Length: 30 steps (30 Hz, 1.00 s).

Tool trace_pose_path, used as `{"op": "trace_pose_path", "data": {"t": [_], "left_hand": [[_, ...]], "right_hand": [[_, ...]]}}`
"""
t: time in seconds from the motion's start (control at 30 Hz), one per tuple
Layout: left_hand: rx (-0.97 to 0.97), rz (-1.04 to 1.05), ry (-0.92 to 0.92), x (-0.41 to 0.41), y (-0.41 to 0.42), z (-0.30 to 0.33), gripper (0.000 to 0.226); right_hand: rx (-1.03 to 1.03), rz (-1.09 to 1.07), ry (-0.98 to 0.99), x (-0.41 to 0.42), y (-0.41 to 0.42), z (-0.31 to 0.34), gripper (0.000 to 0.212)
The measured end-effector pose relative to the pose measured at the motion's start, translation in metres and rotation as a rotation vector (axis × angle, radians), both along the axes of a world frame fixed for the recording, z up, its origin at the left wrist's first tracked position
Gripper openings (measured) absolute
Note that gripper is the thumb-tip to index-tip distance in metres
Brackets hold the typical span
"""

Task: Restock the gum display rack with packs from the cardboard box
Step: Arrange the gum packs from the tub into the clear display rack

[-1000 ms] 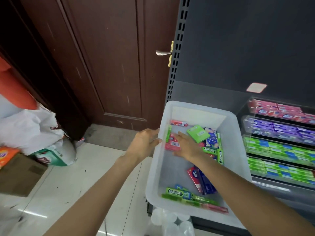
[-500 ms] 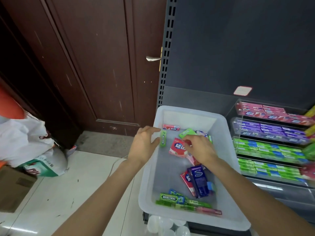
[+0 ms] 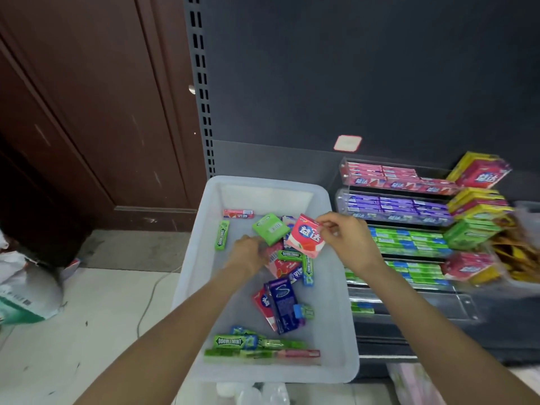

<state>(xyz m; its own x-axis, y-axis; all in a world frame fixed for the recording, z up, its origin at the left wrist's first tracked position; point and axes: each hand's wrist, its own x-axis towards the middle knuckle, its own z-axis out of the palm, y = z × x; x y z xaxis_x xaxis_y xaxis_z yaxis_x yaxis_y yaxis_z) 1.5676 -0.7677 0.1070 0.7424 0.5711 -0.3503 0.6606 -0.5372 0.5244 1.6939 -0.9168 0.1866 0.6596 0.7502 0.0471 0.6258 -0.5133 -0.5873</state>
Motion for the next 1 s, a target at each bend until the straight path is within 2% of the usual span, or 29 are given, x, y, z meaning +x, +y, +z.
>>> {"op": "trace_pose_path", "data": {"t": [0.17, 0.33, 0.5, 0.67, 0.83, 0.9, 1.0], "left_hand": [[-0.056, 0.091, 0.029, 0.01, -0.006, -0.018, 0.044], [-0.153, 0.166, 0.027, 0.012, -0.008, -0.021, 0.033], [-0.261, 0.287, -0.057, 0.007, -0.011, -0.023, 0.025], [-0.325, 0.353, -0.076, 0.006, -0.014, -0.021, 0.038], [-0.445, 0.366, -0.146, 0.004, -0.017, -0.019, 0.013], [-0.418, 0.362, -0.202, 0.005, -0.02, -0.016, 0.019], [-0.216, 0.308, -0.386, -0.001, -0.022, -0.004, 0.013]], "right_hand": [[0.006, -0.004, -0.016, 0.007, -0.007, -0.001, 0.021], [0.005, 0.002, -0.018, 0.007, -0.01, -0.003, 0.021], [0.008, -0.004, 0.01, 0.005, -0.013, -0.007, 0.02], [0.032, -0.044, 0.059, -0.002, -0.016, -0.009, 0.018], [0.06, -0.093, 0.057, -0.009, -0.023, -0.008, 0.018], [0.073, -0.11, 0.06, -0.011, -0.027, -0.007, 0.019], [0.098, -0.126, 0.068, -0.015, -0.032, -0.006, 0.019]]}}
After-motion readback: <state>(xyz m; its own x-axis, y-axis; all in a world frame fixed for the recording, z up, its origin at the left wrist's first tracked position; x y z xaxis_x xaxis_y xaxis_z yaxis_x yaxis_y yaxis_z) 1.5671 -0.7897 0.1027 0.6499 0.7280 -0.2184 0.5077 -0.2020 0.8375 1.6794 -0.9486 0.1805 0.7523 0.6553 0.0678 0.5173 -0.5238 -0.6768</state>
